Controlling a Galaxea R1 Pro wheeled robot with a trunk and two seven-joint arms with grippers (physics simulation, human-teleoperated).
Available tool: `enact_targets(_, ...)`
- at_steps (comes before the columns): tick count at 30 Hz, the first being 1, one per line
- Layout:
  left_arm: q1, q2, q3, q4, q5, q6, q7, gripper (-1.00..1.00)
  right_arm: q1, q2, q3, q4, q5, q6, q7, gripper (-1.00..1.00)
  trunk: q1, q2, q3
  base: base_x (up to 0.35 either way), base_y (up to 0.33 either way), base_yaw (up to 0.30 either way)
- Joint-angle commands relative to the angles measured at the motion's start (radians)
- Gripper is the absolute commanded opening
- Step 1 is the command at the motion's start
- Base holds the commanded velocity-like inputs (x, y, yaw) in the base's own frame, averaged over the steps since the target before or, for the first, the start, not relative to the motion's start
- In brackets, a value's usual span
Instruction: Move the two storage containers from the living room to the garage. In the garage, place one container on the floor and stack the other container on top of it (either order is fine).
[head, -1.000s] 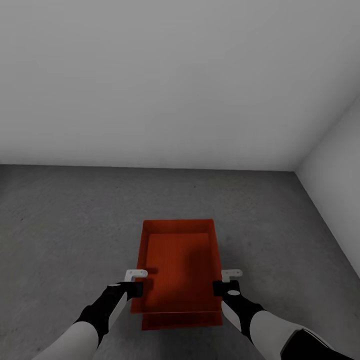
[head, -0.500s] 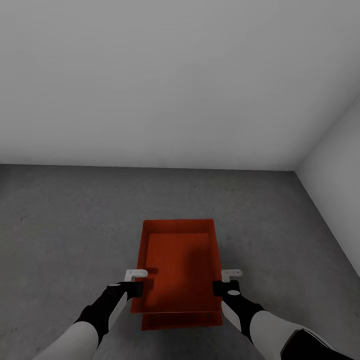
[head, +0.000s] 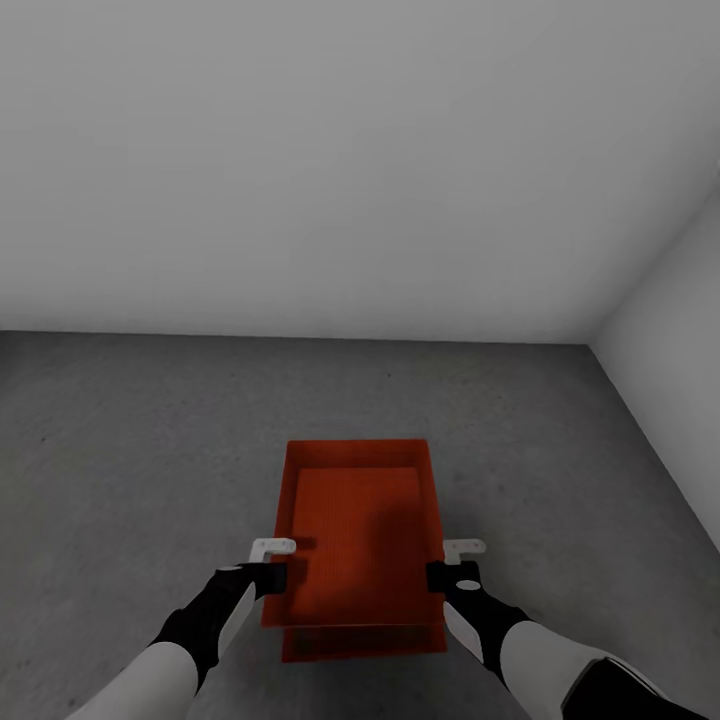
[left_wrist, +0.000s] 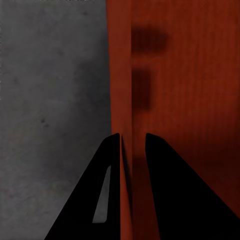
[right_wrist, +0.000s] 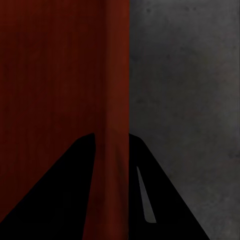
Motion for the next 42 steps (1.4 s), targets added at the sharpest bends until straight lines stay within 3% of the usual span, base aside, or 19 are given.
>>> enact_targets(1, 0.001, 0.004, 0.034, 0.008, -0.022, -0.011, 0.018, -1.0, 0.0, -0.002, -0.028, -0.001, 0.007, -0.037, -0.08, -1.0, 0.018, 0.0, -0.001, 0.0, 0.0, 0.0)
enact_targets(35, 0.001, 0.006, 0.033, 0.0, -0.029, -0.011, 0.016, -1.0, 0.0, -0.002, -0.02, -0.009, 0.013, -0.03, -0.071, -1.0, 0.018, 0.0, -0.001, 0.0, 0.0, 0.0)
enact_targets(36, 0.001, 0.006, 0.033, 0.0, -0.029, -0.011, 0.016, 1.0, 0.0, -0.002, -0.02, -0.009, 0.014, -0.03, -0.071, 1.0, 0.018, 0.0, -0.001, 0.0, 0.0, 0.0)
enact_targets(42, 0.001, 0.005, 0.032, 0.007, -0.029, -0.01, 0.018, 1.0, 0.0, -0.002, -0.02, -0.006, 0.019, -0.026, -0.067, 1.0, 0.018, 0.0, -0.001, 0.0, 0.0, 0.0)
